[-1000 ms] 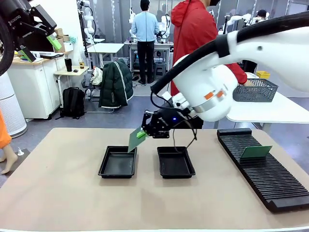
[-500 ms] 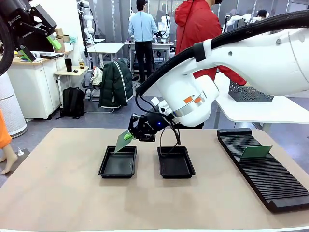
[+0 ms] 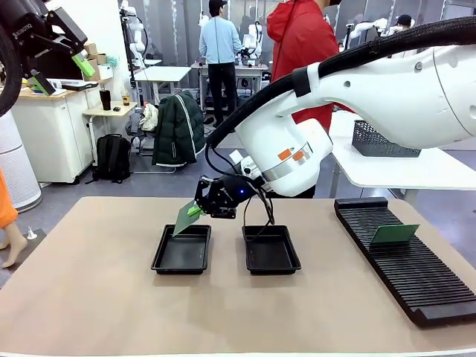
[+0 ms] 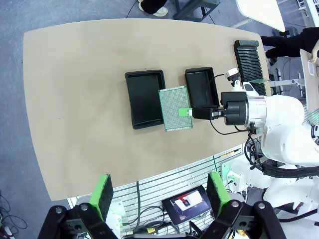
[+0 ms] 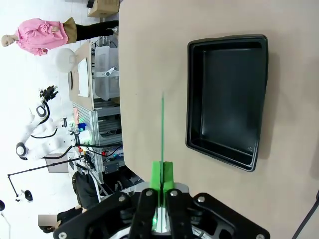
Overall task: Inspect and transfer BCBs to ESD trays.
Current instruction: Pick up the Blank PCB from the PCB Rack and place it in the left ESD tray.
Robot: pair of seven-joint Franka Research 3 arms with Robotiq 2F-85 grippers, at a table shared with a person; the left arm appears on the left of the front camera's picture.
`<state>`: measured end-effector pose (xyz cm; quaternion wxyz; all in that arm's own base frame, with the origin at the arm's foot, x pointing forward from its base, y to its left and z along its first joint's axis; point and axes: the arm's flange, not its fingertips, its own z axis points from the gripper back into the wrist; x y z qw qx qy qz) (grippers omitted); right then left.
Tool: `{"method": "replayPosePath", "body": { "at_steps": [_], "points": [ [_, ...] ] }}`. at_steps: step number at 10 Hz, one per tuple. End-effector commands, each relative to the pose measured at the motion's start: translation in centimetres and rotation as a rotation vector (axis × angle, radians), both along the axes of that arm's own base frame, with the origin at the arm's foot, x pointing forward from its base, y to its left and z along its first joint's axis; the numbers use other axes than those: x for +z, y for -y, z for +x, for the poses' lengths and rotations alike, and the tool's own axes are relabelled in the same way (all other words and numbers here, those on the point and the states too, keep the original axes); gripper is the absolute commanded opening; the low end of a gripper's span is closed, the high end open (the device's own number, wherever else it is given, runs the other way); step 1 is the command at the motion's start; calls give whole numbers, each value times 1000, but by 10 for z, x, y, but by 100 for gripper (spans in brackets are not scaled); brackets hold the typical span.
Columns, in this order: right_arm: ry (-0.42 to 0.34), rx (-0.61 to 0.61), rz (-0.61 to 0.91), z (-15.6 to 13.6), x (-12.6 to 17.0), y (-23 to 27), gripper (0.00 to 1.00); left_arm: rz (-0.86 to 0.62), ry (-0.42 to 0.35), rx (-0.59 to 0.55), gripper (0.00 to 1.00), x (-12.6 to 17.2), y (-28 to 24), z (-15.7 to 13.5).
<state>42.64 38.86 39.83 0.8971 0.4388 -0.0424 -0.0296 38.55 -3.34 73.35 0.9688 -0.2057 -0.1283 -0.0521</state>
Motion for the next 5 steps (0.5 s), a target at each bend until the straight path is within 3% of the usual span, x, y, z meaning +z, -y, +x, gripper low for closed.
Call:
{"method": "replayPosePath", "body": {
  "at_steps": [1, 5],
  "points": [
    [-8, -2, -2, -3, 2, 3, 3, 0, 1, 2, 100, -1, -1, 0],
    [6, -8, -2, 5, -8, -1, 3, 0, 1, 2, 100, -1, -1, 0]
  ]
}}
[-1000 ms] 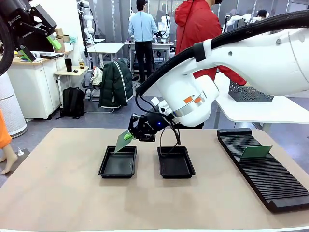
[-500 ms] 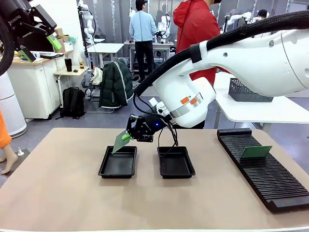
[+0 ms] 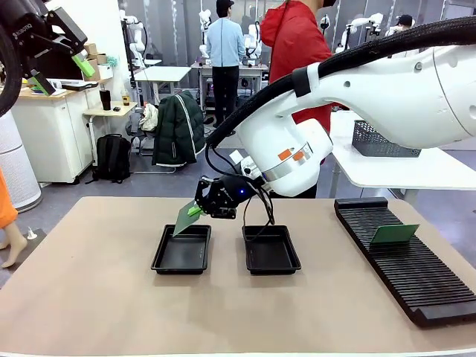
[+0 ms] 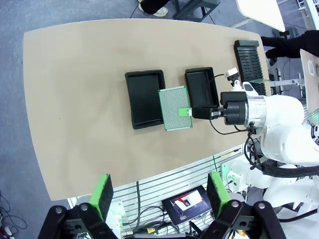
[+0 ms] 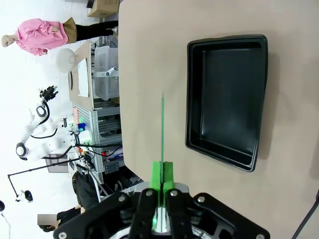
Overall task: Inspect and transfer BCBs to ESD trays.
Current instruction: Pick up the Blank PCB from the PCB Rack and place it in the left ESD tray.
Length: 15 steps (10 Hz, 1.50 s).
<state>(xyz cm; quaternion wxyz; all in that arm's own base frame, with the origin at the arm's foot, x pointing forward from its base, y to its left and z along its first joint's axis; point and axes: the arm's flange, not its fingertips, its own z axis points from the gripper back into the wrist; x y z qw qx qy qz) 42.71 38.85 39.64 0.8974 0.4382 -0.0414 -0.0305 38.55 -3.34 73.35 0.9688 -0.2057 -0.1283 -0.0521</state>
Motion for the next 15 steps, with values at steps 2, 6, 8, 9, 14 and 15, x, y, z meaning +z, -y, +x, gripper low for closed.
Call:
{"method": "replayPosePath", "body": {
  "at_steps": [2, 6, 8, 9, 14, 15],
  "points": [
    [5, 6, -1, 13, -22, -4, 3, 0, 1, 2, 100, -1, -1, 0],
    [30, 24, 7, 26, -51, -19, 3, 0, 1, 2, 100, -1, -1, 0],
    [39, -1, -2, 30, -63, -24, 3, 0, 1, 2, 100, -1, -1, 0],
    [39, -24, -15, 31, -70, -27, 3, 0, 1, 2, 100, -1, -1, 0],
    [36, -39, -21, 37, -107, -40, 3, 0, 1, 2, 100, -1, -1, 0],
    [41, -53, -26, 37, -111, -42, 3, 0, 1, 2, 100, -1, -1, 0]
  ]
}}
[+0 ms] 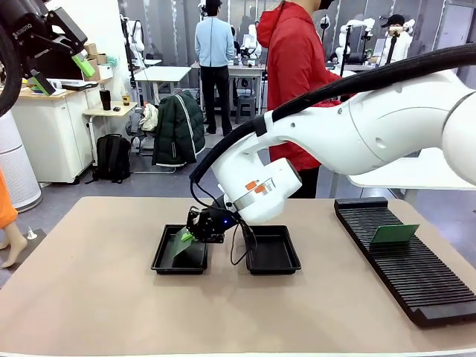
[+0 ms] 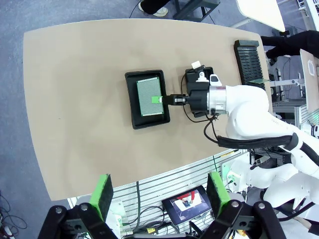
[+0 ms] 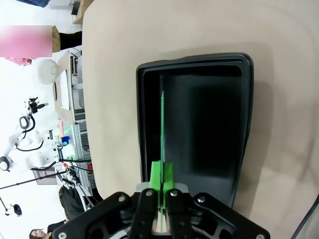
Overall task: Inspect and transfer BCBs to ESD trays.
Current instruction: Pick up the Blank PCB from the PCB Rack and place it in the left ESD tray.
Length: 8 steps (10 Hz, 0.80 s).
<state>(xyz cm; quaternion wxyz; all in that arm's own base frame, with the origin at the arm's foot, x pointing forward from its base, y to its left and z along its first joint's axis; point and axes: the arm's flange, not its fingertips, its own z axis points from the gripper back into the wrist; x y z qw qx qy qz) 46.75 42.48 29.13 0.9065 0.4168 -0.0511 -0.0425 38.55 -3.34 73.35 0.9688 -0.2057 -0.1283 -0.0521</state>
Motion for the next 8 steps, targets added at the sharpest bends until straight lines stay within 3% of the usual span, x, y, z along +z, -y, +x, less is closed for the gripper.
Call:
{"method": "replayPosePath", "body": {
  "at_steps": [1, 8],
  "points": [
    [41, -21, 15, -3, -9, -8, 3, 0, 1, 2, 100, -1, -1, 0],
    [26, -34, -15, -3, -20, -23, 3, 0, 1, 2, 100, -1, -1, 0]
  ]
}}
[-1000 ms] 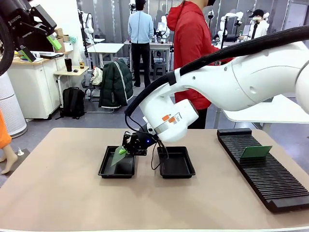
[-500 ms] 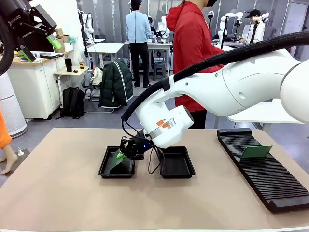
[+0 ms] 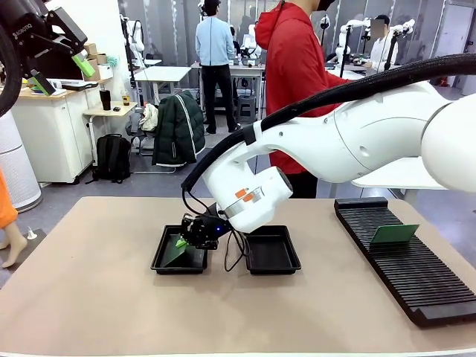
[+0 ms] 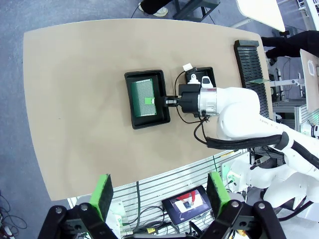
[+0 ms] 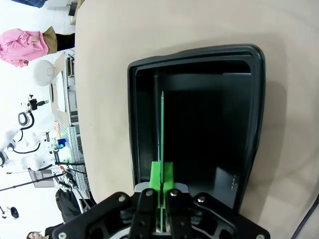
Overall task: Inspect and transfer BCBs to ESD trays.
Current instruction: Pick up the Blank PCB from the PCB Rack and place it in the left ESD tray.
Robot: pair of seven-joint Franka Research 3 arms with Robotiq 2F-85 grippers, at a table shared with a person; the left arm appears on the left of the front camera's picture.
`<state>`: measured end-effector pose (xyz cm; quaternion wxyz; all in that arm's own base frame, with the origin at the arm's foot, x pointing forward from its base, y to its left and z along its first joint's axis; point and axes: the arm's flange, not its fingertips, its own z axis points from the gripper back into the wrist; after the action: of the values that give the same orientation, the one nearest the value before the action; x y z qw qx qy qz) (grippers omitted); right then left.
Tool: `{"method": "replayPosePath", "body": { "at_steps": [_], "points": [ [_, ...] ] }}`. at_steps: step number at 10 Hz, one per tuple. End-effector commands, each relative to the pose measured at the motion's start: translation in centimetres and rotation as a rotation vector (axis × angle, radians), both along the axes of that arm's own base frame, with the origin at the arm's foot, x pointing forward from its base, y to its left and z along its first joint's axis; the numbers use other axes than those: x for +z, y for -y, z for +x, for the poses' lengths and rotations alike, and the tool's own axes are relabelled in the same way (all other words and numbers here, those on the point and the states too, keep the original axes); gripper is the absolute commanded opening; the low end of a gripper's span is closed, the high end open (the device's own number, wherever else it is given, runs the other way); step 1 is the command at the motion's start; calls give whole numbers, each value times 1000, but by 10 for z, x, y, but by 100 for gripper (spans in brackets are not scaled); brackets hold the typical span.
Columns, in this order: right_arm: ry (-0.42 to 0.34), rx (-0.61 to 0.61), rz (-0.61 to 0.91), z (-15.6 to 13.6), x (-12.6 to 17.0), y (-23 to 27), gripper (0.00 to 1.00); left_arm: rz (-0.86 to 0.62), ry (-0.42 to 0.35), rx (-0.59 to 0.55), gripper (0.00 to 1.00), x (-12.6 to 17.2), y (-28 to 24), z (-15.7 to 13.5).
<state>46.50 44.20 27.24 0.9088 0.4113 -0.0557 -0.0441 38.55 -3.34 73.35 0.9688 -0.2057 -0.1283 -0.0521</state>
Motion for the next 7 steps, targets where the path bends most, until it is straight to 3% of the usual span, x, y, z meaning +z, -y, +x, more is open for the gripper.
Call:
{"method": "replayPosePath", "body": {
  "at_steps": [1, 5, 7],
  "points": [
    [-2, 2, 2, 0, 1, 1, 3, 0, 1, 2, 100, -1, -1, 0],
    [0, -1, 0, 0, 0, 1, 3, 0, 1, 2, 100, -1, -1, 0],
    [5, 8, -27, 0, 8, -4, 23, 0, 1, 2, 100, -1, -1, 0]
  ]
}}
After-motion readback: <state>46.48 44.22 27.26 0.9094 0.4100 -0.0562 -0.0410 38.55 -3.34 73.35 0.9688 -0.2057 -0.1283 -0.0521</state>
